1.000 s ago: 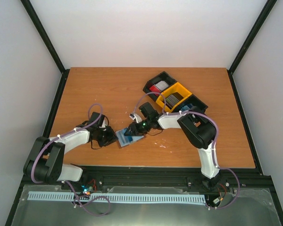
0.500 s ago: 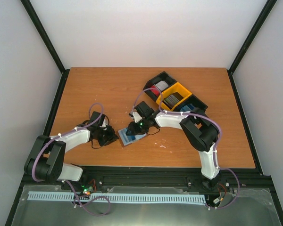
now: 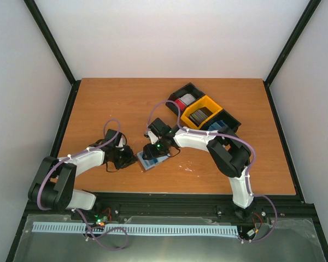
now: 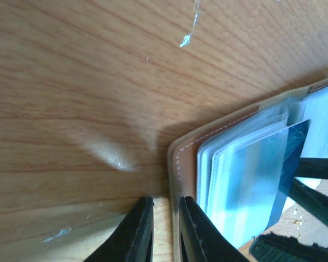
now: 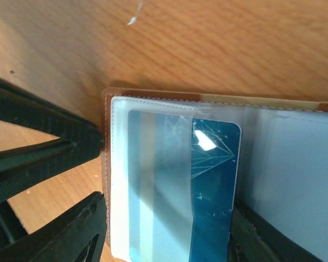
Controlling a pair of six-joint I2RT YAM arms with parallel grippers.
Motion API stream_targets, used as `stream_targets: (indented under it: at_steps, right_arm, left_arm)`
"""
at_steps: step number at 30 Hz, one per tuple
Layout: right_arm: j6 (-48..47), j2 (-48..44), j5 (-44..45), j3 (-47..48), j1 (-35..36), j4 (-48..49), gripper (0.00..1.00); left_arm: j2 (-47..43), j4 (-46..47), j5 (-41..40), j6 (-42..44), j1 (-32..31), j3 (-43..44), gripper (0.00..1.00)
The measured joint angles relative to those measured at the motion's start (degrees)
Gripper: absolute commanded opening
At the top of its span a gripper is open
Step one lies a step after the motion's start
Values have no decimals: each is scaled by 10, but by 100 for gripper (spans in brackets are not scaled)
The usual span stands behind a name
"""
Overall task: Put the credit cards into the card holder
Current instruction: Insert the credit card into the card holder.
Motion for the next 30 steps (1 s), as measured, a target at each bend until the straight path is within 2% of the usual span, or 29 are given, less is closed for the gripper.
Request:
stream_targets:
  at_steps: [11, 21, 30]
  right_arm:
    - [37, -19, 134, 13, 1, -53, 63]
    - [48, -16, 145, 14, 1, -61, 66]
    - [36, -5, 175, 46, 9, -106, 70]
  left_arm:
    - [-2, 0, 0, 8, 0, 0, 18]
    - [-7, -1, -2, 14, 0, 0, 19]
    - [-9, 0, -2, 25, 0, 0, 21]
